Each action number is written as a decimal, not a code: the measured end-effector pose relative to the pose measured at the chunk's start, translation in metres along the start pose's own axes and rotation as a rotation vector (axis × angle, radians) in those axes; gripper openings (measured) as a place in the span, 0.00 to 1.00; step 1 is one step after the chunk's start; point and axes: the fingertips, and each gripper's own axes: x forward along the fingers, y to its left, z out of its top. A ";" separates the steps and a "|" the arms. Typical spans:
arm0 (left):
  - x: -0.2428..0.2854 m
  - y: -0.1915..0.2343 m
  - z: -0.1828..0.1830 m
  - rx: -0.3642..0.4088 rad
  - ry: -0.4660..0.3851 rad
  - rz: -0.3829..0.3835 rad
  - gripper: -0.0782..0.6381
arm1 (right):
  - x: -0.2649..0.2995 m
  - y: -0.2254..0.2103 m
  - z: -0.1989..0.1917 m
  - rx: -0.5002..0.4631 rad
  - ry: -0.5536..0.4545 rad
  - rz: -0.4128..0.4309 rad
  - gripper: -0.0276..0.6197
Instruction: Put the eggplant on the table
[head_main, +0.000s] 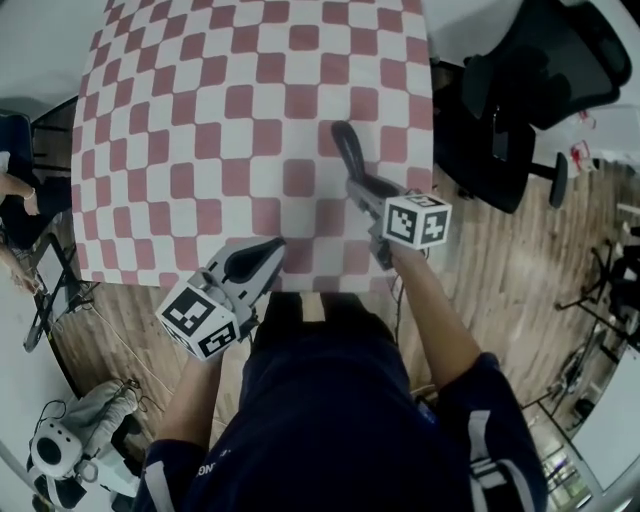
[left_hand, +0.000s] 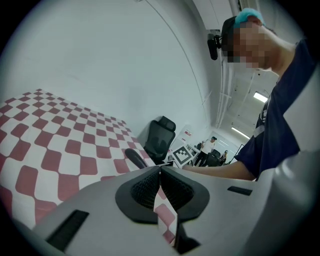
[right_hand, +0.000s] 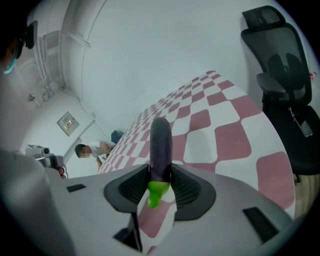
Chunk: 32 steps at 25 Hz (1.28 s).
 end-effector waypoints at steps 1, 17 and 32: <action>0.002 0.002 -0.001 -0.004 0.003 0.004 0.16 | 0.006 -0.004 0.000 -0.024 0.015 -0.016 0.27; 0.001 0.025 -0.008 -0.059 0.009 0.021 0.16 | 0.052 -0.027 -0.007 -0.204 0.147 -0.190 0.33; -0.006 0.012 0.002 0.004 0.012 -0.040 0.16 | 0.000 -0.005 0.008 -0.167 0.028 -0.181 0.38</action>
